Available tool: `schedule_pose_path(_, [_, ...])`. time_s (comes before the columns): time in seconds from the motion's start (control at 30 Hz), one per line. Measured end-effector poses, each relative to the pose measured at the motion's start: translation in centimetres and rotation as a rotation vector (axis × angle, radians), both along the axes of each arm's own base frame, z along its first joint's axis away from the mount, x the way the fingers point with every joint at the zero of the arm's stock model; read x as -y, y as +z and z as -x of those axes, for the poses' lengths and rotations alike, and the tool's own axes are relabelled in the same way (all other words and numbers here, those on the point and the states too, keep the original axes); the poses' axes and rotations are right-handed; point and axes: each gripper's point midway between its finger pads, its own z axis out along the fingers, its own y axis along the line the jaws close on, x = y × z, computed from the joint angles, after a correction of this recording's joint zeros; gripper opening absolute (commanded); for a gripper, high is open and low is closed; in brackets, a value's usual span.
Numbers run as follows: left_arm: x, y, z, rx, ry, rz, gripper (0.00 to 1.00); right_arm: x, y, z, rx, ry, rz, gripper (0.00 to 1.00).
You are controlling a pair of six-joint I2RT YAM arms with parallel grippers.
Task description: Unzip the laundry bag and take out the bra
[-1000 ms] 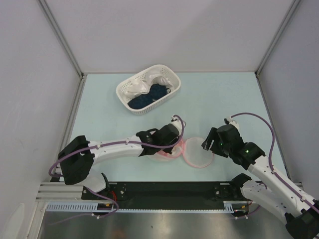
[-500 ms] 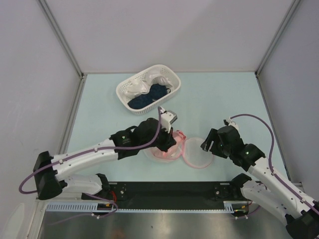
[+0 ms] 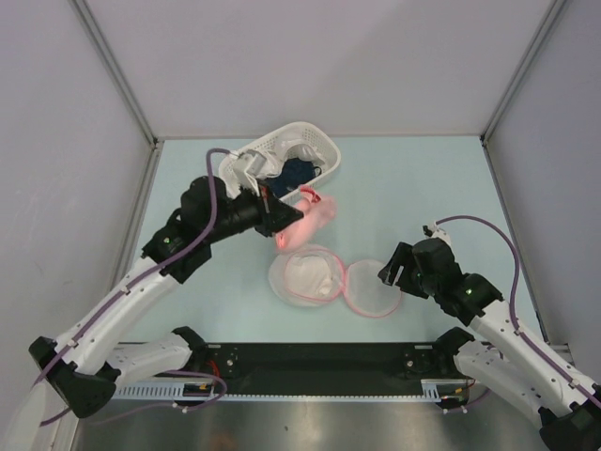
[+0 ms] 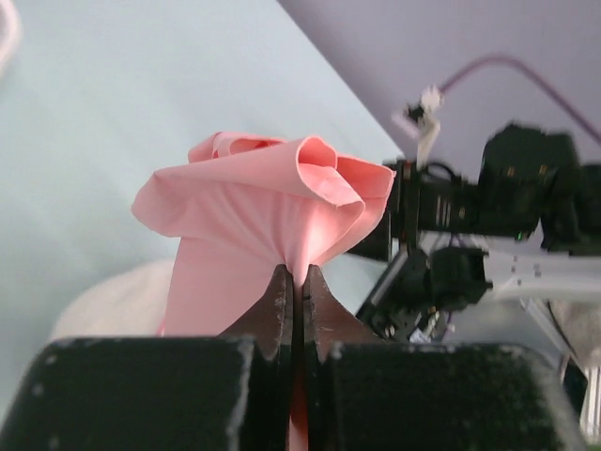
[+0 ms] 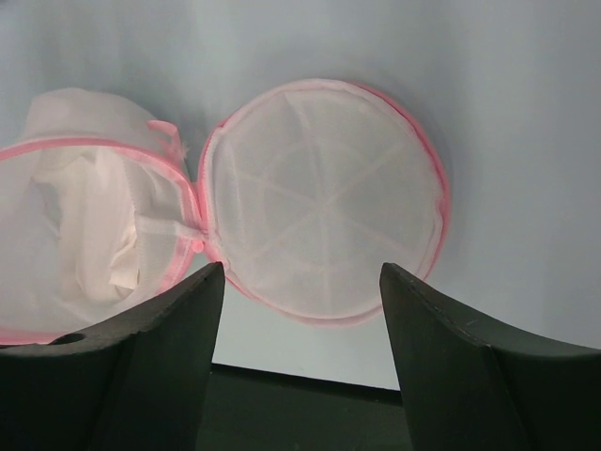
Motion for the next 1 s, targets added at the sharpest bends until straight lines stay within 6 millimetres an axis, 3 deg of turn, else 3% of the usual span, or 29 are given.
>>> schedule_pose_path(0.23, [-4.0,6.8,-5.7,0.145,0.186,0.023,0.00,-0.2,0.1,-0.1,0.006,0.004,-0.005,0.73])
schedule_pose_path(0.33, [-5.3,8.4,-9.1,0.196,0.289,-0.027,0.00,-0.3,-0.1,-0.1,0.009,0.008,-0.010,0.73])
schedule_pose_path(0.4, [-5.9,8.4,-11.5,0.214,0.353,-0.073,0.00,-0.4,-0.2,-0.1,0.006,0.012,-0.012,0.73])
schedule_pose_path(0.57, [-7.4,5.1,-17.7,0.210,0.489,-0.247,0.00,-0.6,-0.2,-0.1,0.011,0.019,-0.024,0.73])
schedule_pose_path(0.73, [-9.2,-0.6,-23.5,0.169,0.598,-0.462,0.00,-0.9,0.1,-0.2,0.021,0.030,-0.040,0.73])
schedule_pose_path(0.87, [-11.1,-5.7,-26.7,0.124,0.671,-0.621,0.00,-1.1,0.1,0.0,0.025,0.039,-0.052,0.73])
schedule_pose_path(1.0, [-12.2,-9.0,-29.3,0.093,0.704,-0.713,0.00,-1.2,0.2,0.1,0.029,0.044,-0.060,0.73])
